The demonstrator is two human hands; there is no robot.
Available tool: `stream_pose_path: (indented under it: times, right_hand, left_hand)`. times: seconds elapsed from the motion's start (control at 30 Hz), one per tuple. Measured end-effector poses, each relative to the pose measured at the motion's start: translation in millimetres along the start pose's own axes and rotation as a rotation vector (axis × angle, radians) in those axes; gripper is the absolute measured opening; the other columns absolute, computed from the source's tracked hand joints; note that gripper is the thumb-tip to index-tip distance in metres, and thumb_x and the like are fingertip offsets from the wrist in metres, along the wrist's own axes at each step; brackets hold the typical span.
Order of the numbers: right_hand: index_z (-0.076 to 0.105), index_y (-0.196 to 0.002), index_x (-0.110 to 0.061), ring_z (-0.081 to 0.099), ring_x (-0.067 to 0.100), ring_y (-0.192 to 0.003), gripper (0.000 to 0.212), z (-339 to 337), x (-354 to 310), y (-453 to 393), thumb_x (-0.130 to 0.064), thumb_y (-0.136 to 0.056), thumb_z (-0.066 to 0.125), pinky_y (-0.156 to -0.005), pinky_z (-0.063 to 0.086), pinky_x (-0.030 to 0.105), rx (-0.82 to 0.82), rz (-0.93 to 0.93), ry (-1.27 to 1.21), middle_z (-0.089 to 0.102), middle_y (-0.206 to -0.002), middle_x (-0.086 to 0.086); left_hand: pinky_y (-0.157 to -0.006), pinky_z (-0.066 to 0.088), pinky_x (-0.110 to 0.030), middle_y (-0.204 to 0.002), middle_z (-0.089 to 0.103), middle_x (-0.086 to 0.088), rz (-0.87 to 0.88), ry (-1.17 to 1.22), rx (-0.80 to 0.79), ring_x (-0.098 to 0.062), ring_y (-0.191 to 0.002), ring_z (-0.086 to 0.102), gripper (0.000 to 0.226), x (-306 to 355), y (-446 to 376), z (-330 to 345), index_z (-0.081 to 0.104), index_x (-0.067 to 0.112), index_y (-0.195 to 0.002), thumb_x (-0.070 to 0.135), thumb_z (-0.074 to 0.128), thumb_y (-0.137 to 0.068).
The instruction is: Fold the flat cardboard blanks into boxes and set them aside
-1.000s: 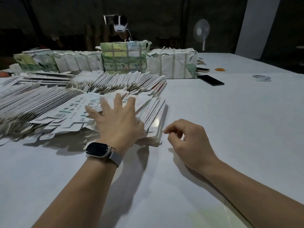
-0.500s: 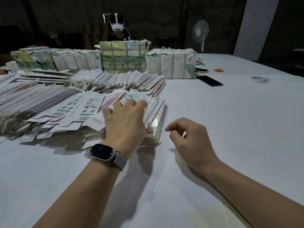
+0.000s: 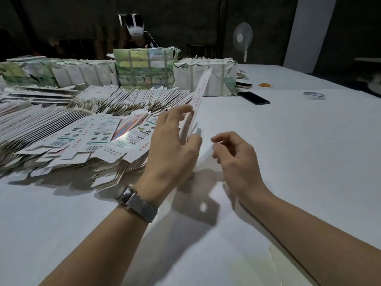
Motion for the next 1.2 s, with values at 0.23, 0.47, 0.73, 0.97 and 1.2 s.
stream_pose_path:
  times: [0.23, 0.47, 0.73, 0.97, 1.2]
  right_hand:
    - [0.048, -0.106, -0.044, 0.068, 0.001, -0.074, 0.017, -6, 3, -4, -0.038, -0.097, 0.061, -0.059, 0.054, 0.021, 0.042, 0.107, -0.127, 0.06, -0.095, -0.003]
    - [0.039, -0.12, -0.04, 0.074, 0.017, -0.092, 0.041, 0, 0, 8, -0.028, -0.094, 0.068, -0.08, 0.063, 0.038, -0.022, 0.164, -0.254, 0.069, -0.11, -0.005]
    - [0.034, -0.14, -0.039, 0.074, 0.016, -0.091, 0.056, 1, 0, 10, -0.03, -0.095, 0.067, -0.088, 0.06, 0.043, -0.082, 0.237, -0.142, 0.07, -0.114, -0.009]
    - [0.046, -0.135, -0.041, 0.075, 0.013, -0.087, 0.041, -3, 7, 20, -0.042, -0.097, 0.06, -0.075, 0.063, 0.035, -0.129, 0.232, -0.105, 0.07, -0.11, -0.012]
    - [0.047, -0.136, -0.038, 0.072, 0.009, -0.1, 0.037, 7, 4, 26, -0.039, -0.1, 0.053, -0.078, 0.059, 0.022, -0.216, 0.204, -0.264, 0.07, -0.114, -0.013]
  left_hand:
    - [-0.051, 0.054, -0.027, -0.112, 0.063, -0.013, -0.372, 0.747, -0.264, -0.013, -0.065, 0.069, 0.072, -6, 28, 56, 0.052, 0.025, -0.131, 0.005, 0.049, -0.062]
    - [-0.054, 0.057, -0.03, -0.082, 0.075, -0.004, -0.49, 0.875, -0.364, -0.018, -0.066, 0.071, 0.051, -6, 42, 71, 0.056, 0.016, -0.129, 0.008, 0.053, -0.08]
    - [-0.072, 0.063, -0.031, -0.104, 0.079, -0.009, -0.606, 0.929, -0.273, -0.025, -0.09, 0.077, 0.052, -19, 44, 74, 0.069, 0.021, -0.123, 0.051, 0.03, -0.108]
    - [-0.054, 0.057, -0.025, -0.092, 0.079, -0.008, -0.629, 0.815, -0.244, -0.019, -0.071, 0.076, 0.032, -24, 47, 74, 0.064, 0.017, -0.125, 0.034, 0.043, -0.108]
    - [-0.098, 0.057, -0.038, -0.121, 0.071, -0.003, -0.481, 0.678, -0.176, -0.015, -0.108, 0.071, 0.034, -14, 46, 78, 0.059, 0.027, -0.13, 0.041, 0.037, -0.109]
Point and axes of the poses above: each hand's wrist, its own y-axis away from the middle knuckle, its own z-axis out of the palm, x = y × z, the point moved 9 cm from there along -y, towards the middle knuckle
